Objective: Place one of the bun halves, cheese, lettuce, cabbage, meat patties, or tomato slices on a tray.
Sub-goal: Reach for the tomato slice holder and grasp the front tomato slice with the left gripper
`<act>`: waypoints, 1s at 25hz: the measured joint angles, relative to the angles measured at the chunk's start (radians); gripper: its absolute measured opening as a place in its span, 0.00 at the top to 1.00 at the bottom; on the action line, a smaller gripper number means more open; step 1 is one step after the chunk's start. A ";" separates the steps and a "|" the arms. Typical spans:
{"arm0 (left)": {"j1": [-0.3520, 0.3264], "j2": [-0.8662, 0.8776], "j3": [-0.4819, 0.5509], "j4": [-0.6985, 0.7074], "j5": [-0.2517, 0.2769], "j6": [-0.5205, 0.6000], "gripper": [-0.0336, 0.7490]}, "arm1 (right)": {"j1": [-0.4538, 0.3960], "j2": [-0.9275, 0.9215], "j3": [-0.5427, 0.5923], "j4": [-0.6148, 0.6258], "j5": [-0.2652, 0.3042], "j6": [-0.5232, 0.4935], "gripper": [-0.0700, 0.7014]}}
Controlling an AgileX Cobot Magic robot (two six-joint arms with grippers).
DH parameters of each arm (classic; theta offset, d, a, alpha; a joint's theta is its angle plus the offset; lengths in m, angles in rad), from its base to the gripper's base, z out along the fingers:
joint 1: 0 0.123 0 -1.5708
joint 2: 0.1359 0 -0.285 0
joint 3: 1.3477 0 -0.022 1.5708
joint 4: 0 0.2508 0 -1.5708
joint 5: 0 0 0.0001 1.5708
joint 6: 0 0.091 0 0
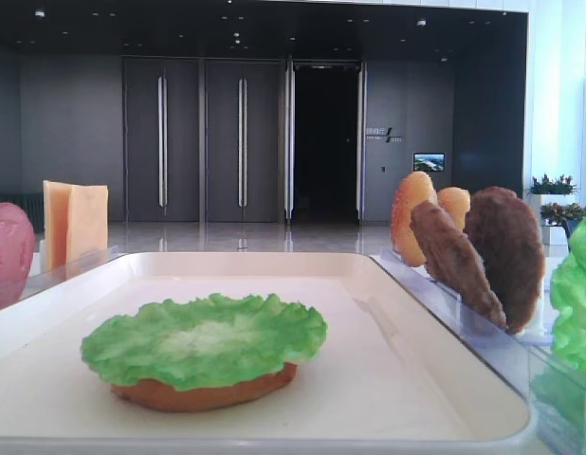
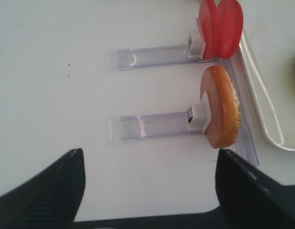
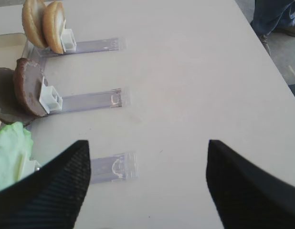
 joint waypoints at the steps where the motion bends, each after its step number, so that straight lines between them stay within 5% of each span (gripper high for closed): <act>1: 0.000 0.024 -0.017 0.014 0.009 -0.007 0.13 | 0.000 0.000 0.000 0.000 0.000 0.000 0.24; 10: 0.000 0.231 -0.163 0.061 0.047 -0.030 0.16 | 0.000 0.000 0.000 0.000 0.000 0.000 0.24; 25: 0.000 0.678 -0.323 0.095 0.035 -0.113 0.17 | 0.000 0.000 0.001 0.000 0.000 0.000 0.24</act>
